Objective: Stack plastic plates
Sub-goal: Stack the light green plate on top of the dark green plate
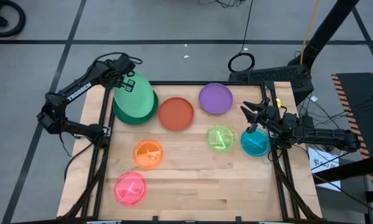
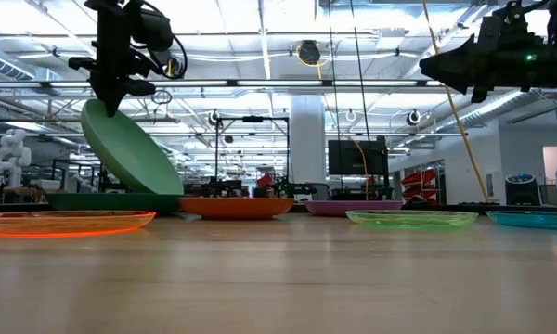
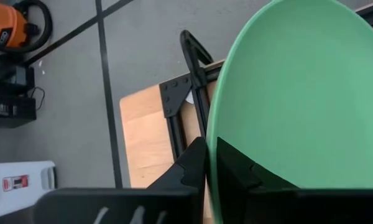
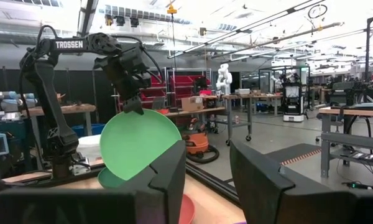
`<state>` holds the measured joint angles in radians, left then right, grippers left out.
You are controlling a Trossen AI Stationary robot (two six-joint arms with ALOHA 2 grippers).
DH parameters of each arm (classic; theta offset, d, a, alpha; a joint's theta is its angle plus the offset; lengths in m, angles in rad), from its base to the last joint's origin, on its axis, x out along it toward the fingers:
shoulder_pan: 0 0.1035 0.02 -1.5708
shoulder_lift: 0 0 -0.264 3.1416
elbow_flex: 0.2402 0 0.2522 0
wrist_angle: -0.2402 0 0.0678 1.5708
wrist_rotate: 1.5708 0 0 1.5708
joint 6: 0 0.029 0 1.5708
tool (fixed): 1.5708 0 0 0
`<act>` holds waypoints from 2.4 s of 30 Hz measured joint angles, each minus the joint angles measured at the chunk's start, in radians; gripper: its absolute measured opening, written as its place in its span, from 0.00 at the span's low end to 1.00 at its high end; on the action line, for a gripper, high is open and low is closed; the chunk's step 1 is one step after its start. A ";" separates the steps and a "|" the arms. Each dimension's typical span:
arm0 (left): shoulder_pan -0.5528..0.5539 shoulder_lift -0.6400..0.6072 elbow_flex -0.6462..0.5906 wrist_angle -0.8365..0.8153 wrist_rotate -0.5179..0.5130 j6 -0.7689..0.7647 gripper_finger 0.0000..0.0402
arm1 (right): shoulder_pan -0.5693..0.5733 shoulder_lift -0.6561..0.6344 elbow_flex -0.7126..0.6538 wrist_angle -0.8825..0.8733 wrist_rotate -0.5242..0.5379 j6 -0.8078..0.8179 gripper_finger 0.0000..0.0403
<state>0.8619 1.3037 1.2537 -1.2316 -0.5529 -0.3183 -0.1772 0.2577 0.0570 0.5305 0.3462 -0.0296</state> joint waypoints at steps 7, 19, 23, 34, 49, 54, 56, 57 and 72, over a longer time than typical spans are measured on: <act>0.000 0.000 0.000 -0.004 0.001 0.002 0.08 | 0.000 0.000 0.000 0.000 0.000 -0.005 0.29; 0.000 0.000 0.000 -0.006 0.002 0.001 0.08 | 0.000 0.000 0.000 0.000 0.000 -0.009 0.29; 0.000 0.000 0.000 -0.006 0.002 0.000 0.08 | 0.000 0.000 0.000 0.000 0.001 -0.010 0.29; 0.000 0.000 0.000 -0.001 0.002 -0.006 0.08 | 0.000 0.000 0.000 -0.001 0.001 -0.013 0.29; 0.000 0.000 0.000 -0.004 0.002 -0.001 0.08 | 0.000 0.000 0.000 -0.005 0.001 -0.017 0.29; 0.000 0.000 0.000 -0.005 0.003 0.002 0.08 | 0.000 0.000 0.000 -0.005 0.001 -0.017 0.29; 0.000 0.000 0.000 -0.006 0.003 0.002 0.08 | 0.000 0.000 0.000 -0.005 0.001 -0.017 0.29; 0.000 0.000 0.000 -0.005 0.004 0.002 0.08 | 0.000 0.000 0.000 -0.005 0.001 -0.017 0.29; 0.000 0.000 0.000 0.000 0.005 -0.005 0.08 | 0.000 0.000 0.000 -0.005 0.001 -0.020 0.29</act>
<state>0.8619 1.3037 1.2533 -1.2316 -0.5480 -0.3229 -0.1772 0.2576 0.0567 0.5259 0.3473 -0.0494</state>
